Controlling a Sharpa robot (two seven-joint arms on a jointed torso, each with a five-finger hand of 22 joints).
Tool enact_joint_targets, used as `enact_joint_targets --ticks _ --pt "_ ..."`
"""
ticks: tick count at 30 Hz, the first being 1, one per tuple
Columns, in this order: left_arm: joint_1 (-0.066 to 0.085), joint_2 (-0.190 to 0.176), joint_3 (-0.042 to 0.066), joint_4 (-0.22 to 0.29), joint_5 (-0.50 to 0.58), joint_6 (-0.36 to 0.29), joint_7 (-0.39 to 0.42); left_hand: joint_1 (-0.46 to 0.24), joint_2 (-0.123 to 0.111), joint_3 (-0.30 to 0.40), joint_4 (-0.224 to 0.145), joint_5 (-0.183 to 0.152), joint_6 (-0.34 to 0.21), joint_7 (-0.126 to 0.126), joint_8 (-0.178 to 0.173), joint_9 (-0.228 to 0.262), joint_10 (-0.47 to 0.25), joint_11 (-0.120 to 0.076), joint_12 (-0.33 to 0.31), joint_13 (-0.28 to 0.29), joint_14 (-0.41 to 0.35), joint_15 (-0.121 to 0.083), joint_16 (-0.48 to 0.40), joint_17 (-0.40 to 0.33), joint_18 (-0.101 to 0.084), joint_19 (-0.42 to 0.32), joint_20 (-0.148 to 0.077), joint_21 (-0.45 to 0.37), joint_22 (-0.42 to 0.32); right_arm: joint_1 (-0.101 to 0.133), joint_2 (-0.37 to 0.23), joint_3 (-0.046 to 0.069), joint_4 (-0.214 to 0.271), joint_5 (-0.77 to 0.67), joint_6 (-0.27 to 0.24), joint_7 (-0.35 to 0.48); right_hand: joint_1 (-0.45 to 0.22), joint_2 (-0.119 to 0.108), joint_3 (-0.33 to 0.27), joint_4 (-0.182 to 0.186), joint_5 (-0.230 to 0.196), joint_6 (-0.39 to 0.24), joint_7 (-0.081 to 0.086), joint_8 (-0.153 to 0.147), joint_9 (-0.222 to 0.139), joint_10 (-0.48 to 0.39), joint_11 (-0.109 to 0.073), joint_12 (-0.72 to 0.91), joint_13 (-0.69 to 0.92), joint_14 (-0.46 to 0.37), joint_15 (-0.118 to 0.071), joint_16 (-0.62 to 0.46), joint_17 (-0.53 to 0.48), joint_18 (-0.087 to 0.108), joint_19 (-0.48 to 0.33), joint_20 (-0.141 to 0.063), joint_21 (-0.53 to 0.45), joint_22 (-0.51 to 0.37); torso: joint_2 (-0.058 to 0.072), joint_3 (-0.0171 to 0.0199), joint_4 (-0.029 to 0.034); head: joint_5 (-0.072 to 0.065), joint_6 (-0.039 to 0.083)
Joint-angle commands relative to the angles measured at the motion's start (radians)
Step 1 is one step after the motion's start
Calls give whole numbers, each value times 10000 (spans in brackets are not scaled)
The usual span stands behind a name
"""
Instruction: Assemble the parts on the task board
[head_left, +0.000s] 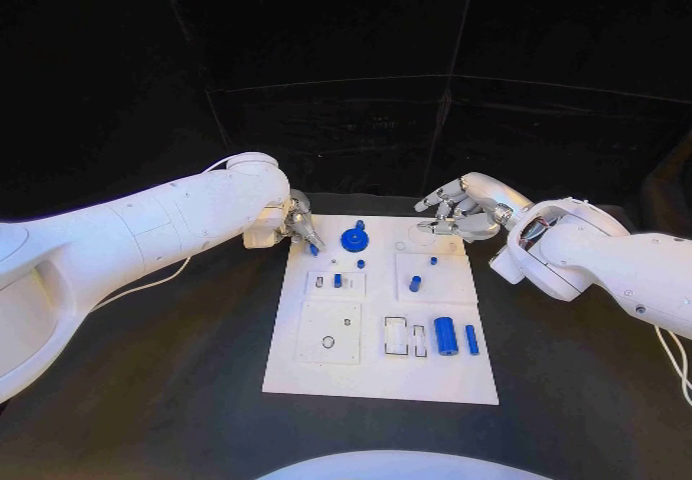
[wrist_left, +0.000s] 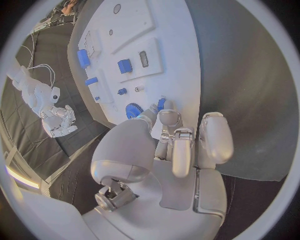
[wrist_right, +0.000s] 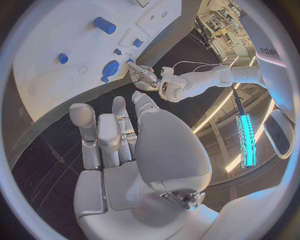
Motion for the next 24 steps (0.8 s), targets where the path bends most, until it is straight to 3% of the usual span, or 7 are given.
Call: enact_joint_targets --ticks 1,6,12,16,24 --pt "1 -18 -3 24 -14 -80 348 393 149 514 -313 44 -54 -1 -40 2 -59 21 -94 -47 1036 5 32 2634 102 -64 -19 -43 8 19 8 5 10 22 59 64 17 2 21 48 40 -57 -20 68 4 -76 14 -12 -13 -74 22 -39 -9 70 -69 26 -46 -16 -5 3 5 15 -11" --pt "-1 -175 -3 182 203 -424 409 199 4 1184 -539 32 -43 44 -6 5 -11 60 -147 -108 1036 50 32 2634 100 -65 18 -53 21 19 1 5 17 22 70 58 17 2 21 48 40 -57 -20 68 4 -76 14 -12 -13 -74 22 -39 -9 70 -69 26 -46 -16 -10 7 11 3 -9" --pt "-1 -555 -3 715 361 -1040 421 -244 -338 2105 -781 46 -10 28 110 49 140 56 -80 -70 1036 46 32 2634 98 -41 31 -47 70 19 -13 5 23 22 67 54 24 1 24 46 41 -58 -20 70 4 -78 14 -11 -15 -77 22 -51 -20 70 -70 26 -51 -20 -15 14 31 36 14" --pt "-1 -884 -3 1264 477 -1510 406 -380 -437 2380 -838 34 7 27 156 67 219 34 -6 -2 1036 45 32 2634 88 -3 20 -8 136 20 -18 5 22 22 66 54 24 1 24 46 41 -58 -20 70 4 -78 14 -11 -15 -77 22 -51 -20 70 -70 26 -51 -20 -16 4 19 65 22" --pt "-51 -1793 -12 2909 264 -2931 208 -546 -595 2721 -911 36 43 -3 227 96 307 15 55 40 1036 23 32 2634 78 34 8 21 191 20 -25 5 -4 36 73 57 24 0 24 48 42 -59 -20 71 4 -79 15 -10 -16 -79 22 -58 -26 72 -73 26 -56 -27 -22 7 33 87 20"
